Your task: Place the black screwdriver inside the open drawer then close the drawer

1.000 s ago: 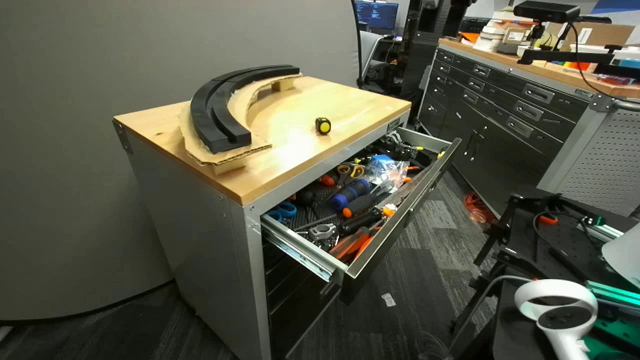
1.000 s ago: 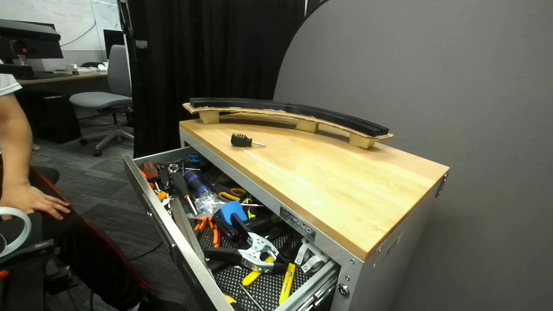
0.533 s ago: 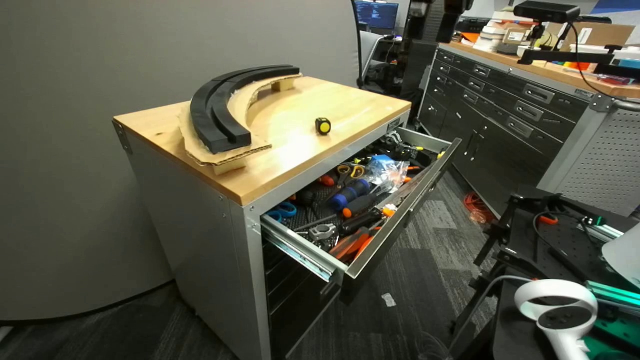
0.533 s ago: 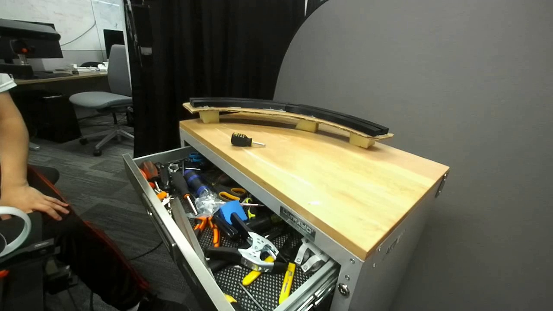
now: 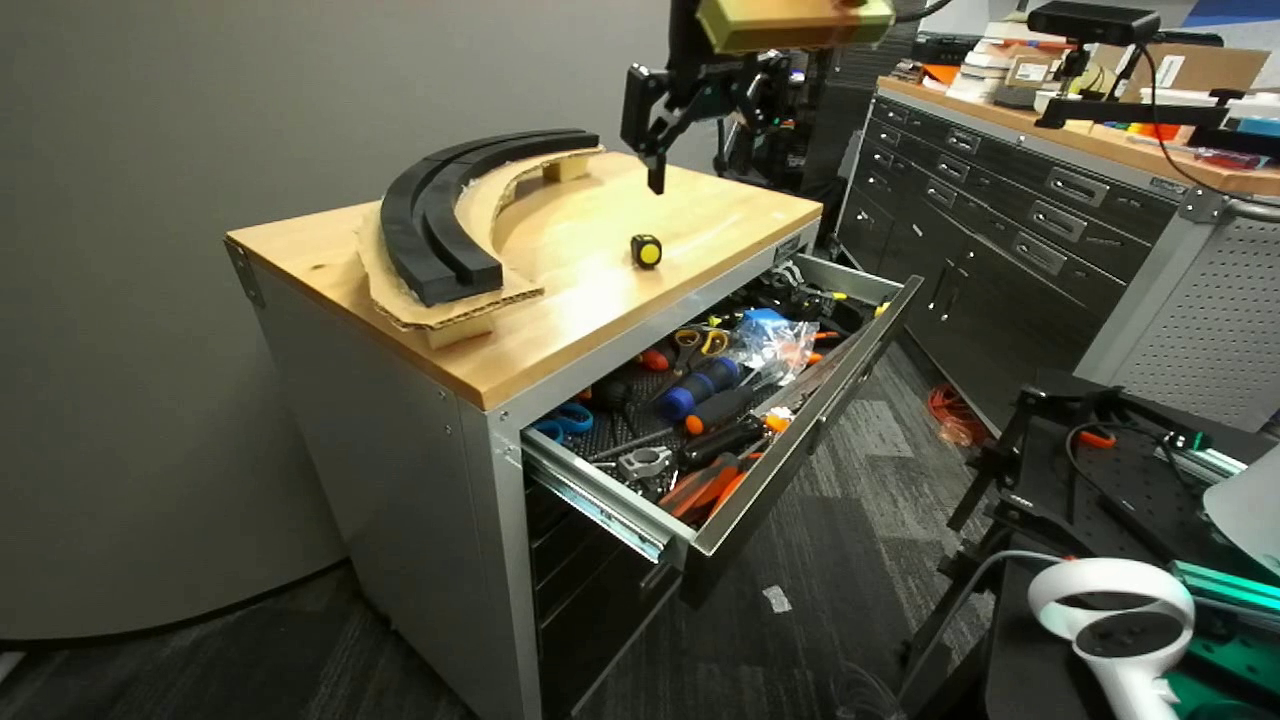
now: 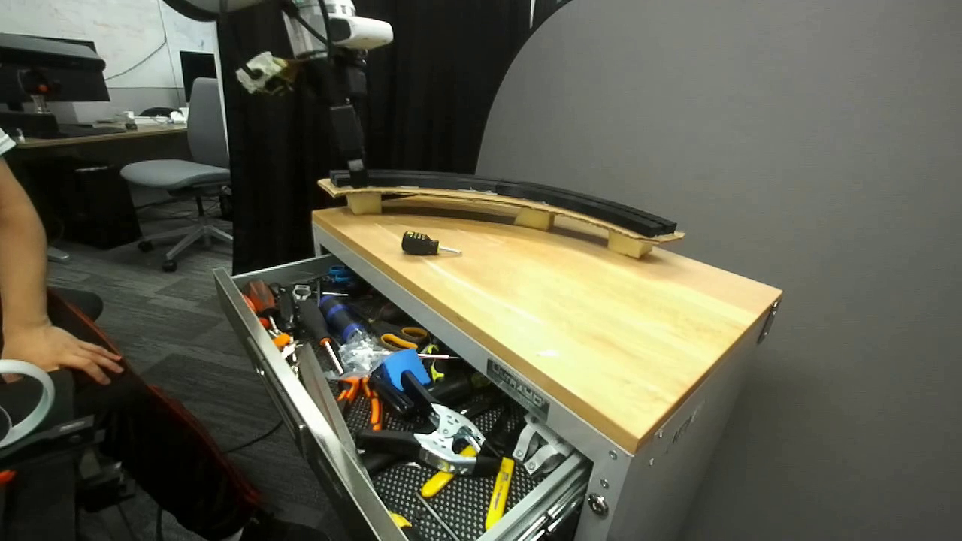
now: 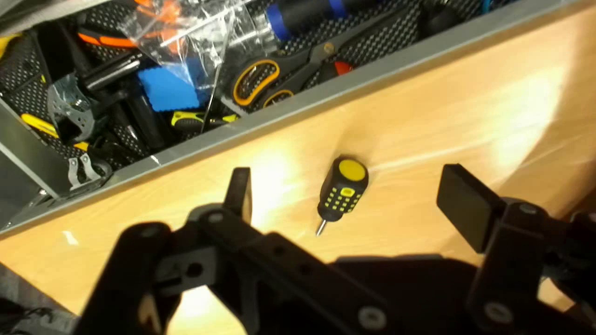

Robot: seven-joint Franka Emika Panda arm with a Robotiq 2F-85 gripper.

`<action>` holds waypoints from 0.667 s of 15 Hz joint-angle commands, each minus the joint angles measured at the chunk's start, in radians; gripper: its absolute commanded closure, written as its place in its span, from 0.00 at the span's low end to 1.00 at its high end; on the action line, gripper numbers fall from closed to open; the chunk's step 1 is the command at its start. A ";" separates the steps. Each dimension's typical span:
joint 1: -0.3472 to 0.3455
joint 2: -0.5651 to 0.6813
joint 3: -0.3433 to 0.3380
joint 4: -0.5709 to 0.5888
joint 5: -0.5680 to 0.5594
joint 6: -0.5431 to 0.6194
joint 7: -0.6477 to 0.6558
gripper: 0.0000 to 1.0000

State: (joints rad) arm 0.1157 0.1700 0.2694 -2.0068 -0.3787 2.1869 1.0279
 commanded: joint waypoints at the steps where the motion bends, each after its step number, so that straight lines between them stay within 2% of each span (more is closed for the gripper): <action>1: 0.093 0.215 -0.109 0.250 -0.090 -0.062 0.120 0.00; 6: 0.149 0.400 -0.201 0.475 0.004 -0.094 0.102 0.00; 10: 0.149 0.459 -0.212 0.557 0.120 -0.199 0.066 0.00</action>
State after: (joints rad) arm 0.2448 0.5764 0.0761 -1.5539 -0.3386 2.0949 1.1230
